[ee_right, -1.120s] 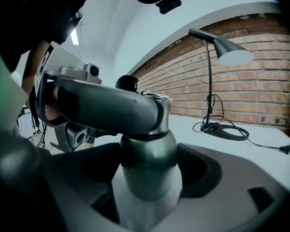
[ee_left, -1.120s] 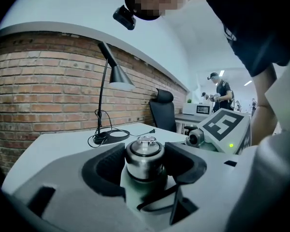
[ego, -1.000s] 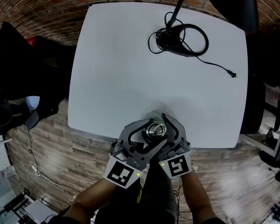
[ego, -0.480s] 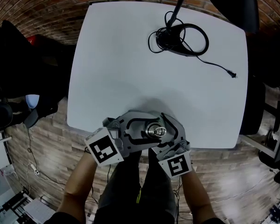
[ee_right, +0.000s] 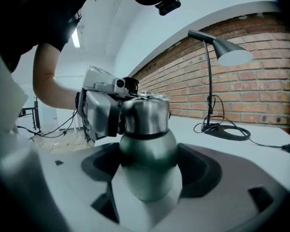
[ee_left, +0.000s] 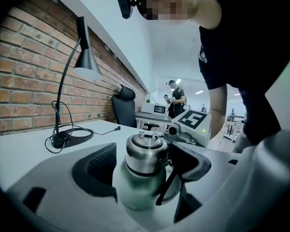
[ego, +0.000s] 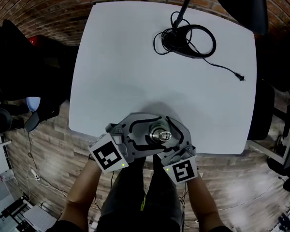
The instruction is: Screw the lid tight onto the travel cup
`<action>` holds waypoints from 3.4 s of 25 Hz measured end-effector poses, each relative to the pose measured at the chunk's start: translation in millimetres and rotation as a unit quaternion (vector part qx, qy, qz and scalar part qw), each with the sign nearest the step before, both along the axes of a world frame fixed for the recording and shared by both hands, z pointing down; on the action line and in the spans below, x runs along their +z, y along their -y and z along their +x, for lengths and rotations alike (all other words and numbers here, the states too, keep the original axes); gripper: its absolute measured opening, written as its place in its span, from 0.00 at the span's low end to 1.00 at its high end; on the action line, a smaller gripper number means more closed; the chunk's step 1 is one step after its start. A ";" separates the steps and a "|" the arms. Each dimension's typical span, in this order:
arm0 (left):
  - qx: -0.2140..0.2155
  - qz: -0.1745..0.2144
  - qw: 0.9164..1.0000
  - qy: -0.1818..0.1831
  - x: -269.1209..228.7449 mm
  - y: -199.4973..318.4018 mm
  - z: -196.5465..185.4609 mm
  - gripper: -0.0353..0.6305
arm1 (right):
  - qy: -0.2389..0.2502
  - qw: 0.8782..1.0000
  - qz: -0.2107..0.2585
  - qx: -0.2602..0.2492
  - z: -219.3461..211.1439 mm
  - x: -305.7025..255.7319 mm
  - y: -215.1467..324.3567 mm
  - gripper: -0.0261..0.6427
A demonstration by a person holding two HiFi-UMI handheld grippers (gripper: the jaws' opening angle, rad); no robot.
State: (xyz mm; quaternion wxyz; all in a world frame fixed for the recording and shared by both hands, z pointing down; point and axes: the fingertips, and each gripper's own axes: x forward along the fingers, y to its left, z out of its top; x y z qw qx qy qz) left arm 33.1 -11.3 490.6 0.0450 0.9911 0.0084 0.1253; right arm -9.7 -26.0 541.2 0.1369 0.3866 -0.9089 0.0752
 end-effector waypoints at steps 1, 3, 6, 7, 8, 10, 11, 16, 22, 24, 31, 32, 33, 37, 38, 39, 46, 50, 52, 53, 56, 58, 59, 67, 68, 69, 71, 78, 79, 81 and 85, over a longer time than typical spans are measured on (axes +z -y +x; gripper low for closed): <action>-0.014 0.004 1.000 -0.007 -2.8 2.2 -1.4 0.56 | 0.000 1.000 0.000 0.000 0.1 0.4 0.1 0.56; -0.054 0.003 0.998 -0.014 -6.3 5.1 -5.7 0.56 | -0.001 1.000 0.000 0.000 0.7 1.7 0.2 0.56; -0.129 -0.003 0.992 -0.009 -9.5 4.4 -10.5 0.56 | 0.000 1.000 -0.001 0.002 1.3 2.8 0.2 0.56; -0.154 -0.002 0.988 -0.005 -10.2 3.6 -11.5 0.56 | 0.000 1.000 -0.001 0.002 1.3 2.8 0.1 0.56; -0.178 0.000 0.984 0.002 -10.1 3.1 -12.6 0.56 | 0.001 1.000 -0.001 0.003 1.3 2.6 0.0 0.56; -0.225 0.006 0.974 0.011 -9.4 3.2 -15.0 0.56 | 0.000 1.000 -0.001 0.003 1.3 2.7 -0.4 0.56; -0.245 0.009 0.969 0.010 -10.0 3.7 -15.5 0.56 | 0.000 1.000 -0.002 0.003 1.4 2.8 -0.4 0.56; -0.300 0.035 0.953 0.001 -14.4 8.7 -12.2 0.50 | 0.001 1.000 -0.001 0.003 1.7 2.6 0.0 0.56; -0.301 0.057 0.952 -0.001 -15.6 11.1 -9.4 0.42 | 0.003 1.000 -0.006 0.008 1.6 2.9 -0.3 0.56; -0.275 0.057 0.960 -0.009 -16.5 10.0 -8.2 0.42 | 0.005 1.000 -0.006 0.010 1.9 2.9 -0.6 0.56; -0.132 0.057 0.989 -0.030 -18.2 4.9 -4.1 0.42 | 0.006 1.000 -0.004 0.009 2.3 2.2 -0.3 0.56; -0.108 0.057 0.992 -0.030 -18.2 3.7 -4.0 0.42 | 0.006 1.000 -0.003 0.009 2.1 2.2 -0.3 0.56; -0.082 0.057 0.995 -0.025 -17.4 2.0 -4.9 0.42 | 0.004 1.000 -0.004 0.009 1.7 2.4 -0.7 0.56; -0.016 0.054 0.998 0.006 -7.3 -6.5 -10.4 0.42 | 0.003 1.000 -0.004 0.007 0.7 1.9 -2.0 0.56; -0.008 0.053 0.999 0.006 -6.8 -7.0 -9.7 0.42 | 0.004 1.000 -0.004 0.008 1.1 1.5 -1.8 0.56; -0.002 0.051 0.999 0.004 -7.2 -7.1 -9.1 0.42 | 0.006 1.000 -0.004 0.008 1.4 1.2 -1.7 0.56; 0.006 0.028 0.999 -0.025 -8.0 -6.0 -10.2 0.42 | 0.004 1.000 0.005 0.003 -0.2 0.8 -1.0 0.56; 0.021 0.029 0.999 -0.028 -9.9 -5.2 -9.5 0.42 | 0.006 1.000 0.005 0.005 0.1 1.0 -1.1 0.56; 0.018 0.022 0.999 -0.030 -8.2 -5.5 -9.9 0.42 | 0.007 1.000 0.005 0.008 0.9 1.5 -0.9 0.56; 0.017 0.020 0.999 -0.030 -7.6 -5.4 -10.2 0.42 | 0.007 1.000 0.004 0.009 0.9 1.9 -0.8 0.56; 0.015 0.021 0.999 -0.031 -7.7 -4.9 -10.0 0.42 | 0.002 1.000 -0.002 0.008 0.5 3.6 -1.4 0.56; 0.021 0.037 0.999 -0.033 -11.8 -4.0 -7.7 0.42 | -0.001 1.000 -0.004 0.004 0.4 3.1 -2.2 0.56; 0.023 0.044 0.998 -0.034 -13.8 -3.4 -6.8 0.42 | -0.001 1.000 -0.004 0.002 0.4 2.4 -2.0 0.56; 0.008 0.029 0.998 -0.053 -12.2 -0.3 -8.4 0.43 | -0.034 0.999 -0.015 0.009 8.2 -1.3 -11.9 0.56; 0.005 0.024 0.998 -0.053 -11.0 -1.0 -9.0 0.43 | -0.032 0.999 -0.016 0.012 10.3 -3.3 -14.9 0.56; 0.004 0.019 0.998 -0.052 -9.4 -2.0 -9.3 0.44 | -0.031 0.999 -0.018 0.016 12.8 -5.1 -17.2 0.56; 0.006 0.015 0.999 -0.051 -7.1 -4.8 -9.6 0.49 | -0.031 0.999 -0.023 0.024 18.2 -6.1 -21.1 0.56; -0.007 0.007 0.998 -0.067 -19.4 -6.2 -25.2 0.52 | -0.053 0.997 -0.043 0.042 34.2 -13.1 -40.0 0.56; -0.015 0.000 0.997 -0.070 -22.7 -5.3 -27.8 0.52 | -0.053 0.996 -0.051 0.049 37.6 -14.8 -45.2 0.56; -0.044 -0.039 0.996 -0.066 -24.0 -3.5 -34.6 0.52 | -0.061 0.994 -0.066 0.058 43.4 -15.4 -56.5 0.56; -0.075 -0.059 0.995 -0.036 -18.4 -5.3 -46.5 0.52 | -0.071 0.992 -0.074 0.079 55.1 -17.9 -72.9 0.56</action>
